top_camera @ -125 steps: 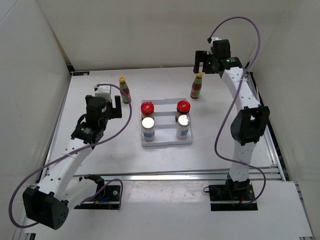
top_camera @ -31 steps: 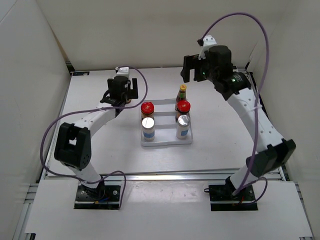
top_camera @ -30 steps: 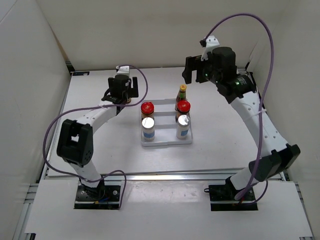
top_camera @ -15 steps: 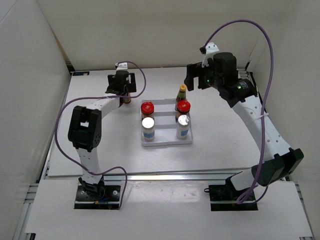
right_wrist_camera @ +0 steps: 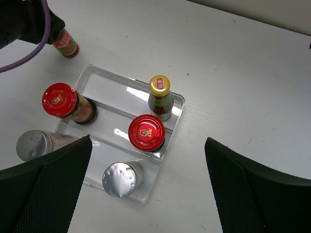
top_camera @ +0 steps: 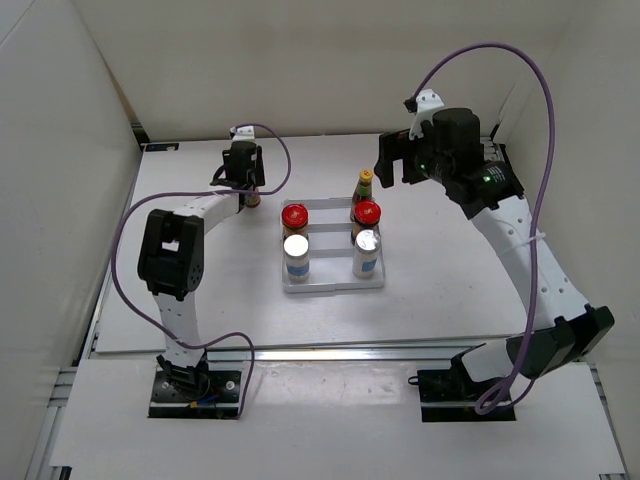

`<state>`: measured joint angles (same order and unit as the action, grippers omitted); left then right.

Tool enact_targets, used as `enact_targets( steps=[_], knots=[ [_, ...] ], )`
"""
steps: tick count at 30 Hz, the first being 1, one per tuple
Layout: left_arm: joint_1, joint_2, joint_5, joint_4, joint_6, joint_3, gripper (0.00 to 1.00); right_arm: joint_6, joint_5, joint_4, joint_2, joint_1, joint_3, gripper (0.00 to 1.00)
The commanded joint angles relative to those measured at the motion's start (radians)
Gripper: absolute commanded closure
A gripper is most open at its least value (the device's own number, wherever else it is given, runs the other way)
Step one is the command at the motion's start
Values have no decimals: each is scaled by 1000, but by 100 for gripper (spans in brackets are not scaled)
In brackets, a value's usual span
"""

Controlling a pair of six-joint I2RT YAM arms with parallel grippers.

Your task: Organize the condiment bottles

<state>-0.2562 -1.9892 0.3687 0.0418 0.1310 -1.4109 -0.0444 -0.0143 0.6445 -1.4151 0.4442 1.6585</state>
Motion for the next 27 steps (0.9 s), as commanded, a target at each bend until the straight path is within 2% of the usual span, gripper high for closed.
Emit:
enact_targets(
  steps=[1, 4, 7, 8, 10, 15, 19, 22, 27],
  knots=[
    [8, 116, -14, 7, -18, -54, 89, 14, 16, 12, 58, -6, -5, 0],
    [8, 188, -42, -2, -18, -65, 89, 14, 16, 23, 79, -6, -14, 0],
    [-12, 251, -121, -37, -8, -89, 89, 2, 16, 35, 105, -6, -32, 0],
    [-12, 277, -192, -37, -8, -89, 89, 1, 16, 44, 126, -6, -42, 0],
    [-35, 286, -294, -24, -8, -63, 89, -9, 16, 44, 143, -6, -57, 0],
    [-58, 297, -375, 26, 1, -8, 89, -29, 36, 44, 211, -6, -118, 0],
    [-92, 288, -500, 61, 10, 20, 89, -29, 36, 66, 249, -6, -163, 0],
    [-120, 245, -540, 72, 1, 9, 89, -29, 36, 66, 262, -6, -187, 0],
    [-130, 213, -524, 72, 1, 9, 89, -29, 27, 75, 291, -6, -207, 0]
  ],
)
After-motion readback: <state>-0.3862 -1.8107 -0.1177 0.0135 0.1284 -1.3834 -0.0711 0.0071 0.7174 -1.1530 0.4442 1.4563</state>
